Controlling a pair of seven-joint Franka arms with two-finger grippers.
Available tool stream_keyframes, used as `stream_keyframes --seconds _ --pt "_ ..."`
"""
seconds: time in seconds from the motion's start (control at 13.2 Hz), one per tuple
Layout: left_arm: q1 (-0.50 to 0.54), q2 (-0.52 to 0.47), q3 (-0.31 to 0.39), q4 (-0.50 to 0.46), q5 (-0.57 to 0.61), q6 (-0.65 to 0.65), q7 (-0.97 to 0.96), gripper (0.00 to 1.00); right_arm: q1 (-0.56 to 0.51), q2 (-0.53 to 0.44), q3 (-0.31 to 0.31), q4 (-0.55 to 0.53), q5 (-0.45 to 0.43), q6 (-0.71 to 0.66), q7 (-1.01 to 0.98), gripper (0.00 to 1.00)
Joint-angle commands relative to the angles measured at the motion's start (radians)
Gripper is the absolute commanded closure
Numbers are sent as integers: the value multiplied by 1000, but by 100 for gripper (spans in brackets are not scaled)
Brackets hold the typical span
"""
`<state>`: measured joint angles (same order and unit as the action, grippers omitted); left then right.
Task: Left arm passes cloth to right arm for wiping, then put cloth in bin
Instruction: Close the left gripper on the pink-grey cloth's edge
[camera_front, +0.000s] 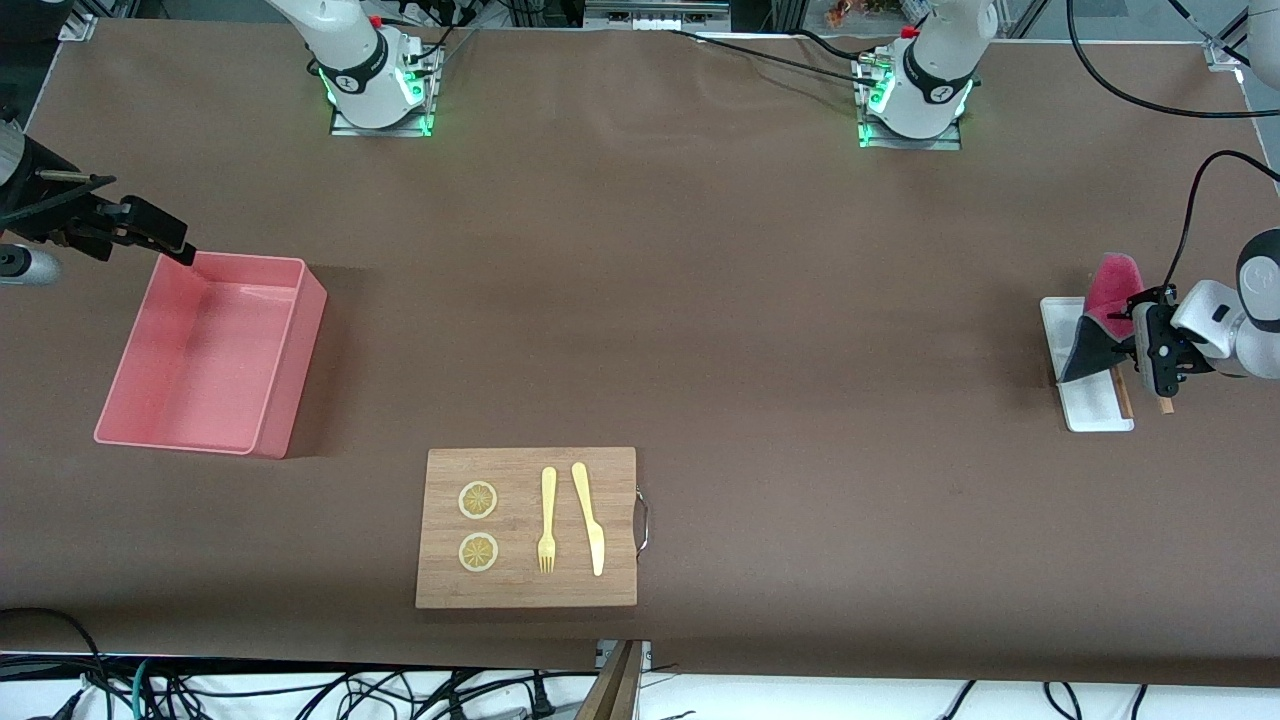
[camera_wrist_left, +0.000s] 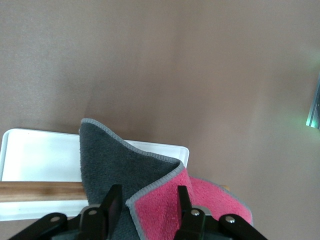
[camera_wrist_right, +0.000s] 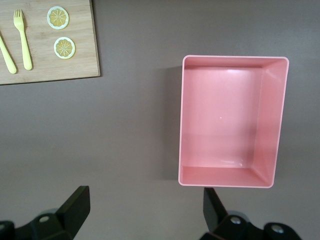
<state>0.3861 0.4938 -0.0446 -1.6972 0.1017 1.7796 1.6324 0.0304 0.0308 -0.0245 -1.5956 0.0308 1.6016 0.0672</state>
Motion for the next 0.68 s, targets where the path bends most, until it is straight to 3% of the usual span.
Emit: stream_keyframes --seconds 0.0,0.3,0.45,0.61 --pt "11 12 -6 4 -22 6 35 47 -7 4 -5 19 0 -19 3 0" --pt "16 19 -5 -2 -22 -3 35 50 -9 4 -5 19 -5 -26 5 0" --pt "16 19 -5 1 -20 -15 33 64 -9 4 -5 19 -3 -25 5 0" --pt "14 19 -5 7 -20 -38 35 86 -9 3 -5 19 -3 -26 5 0"
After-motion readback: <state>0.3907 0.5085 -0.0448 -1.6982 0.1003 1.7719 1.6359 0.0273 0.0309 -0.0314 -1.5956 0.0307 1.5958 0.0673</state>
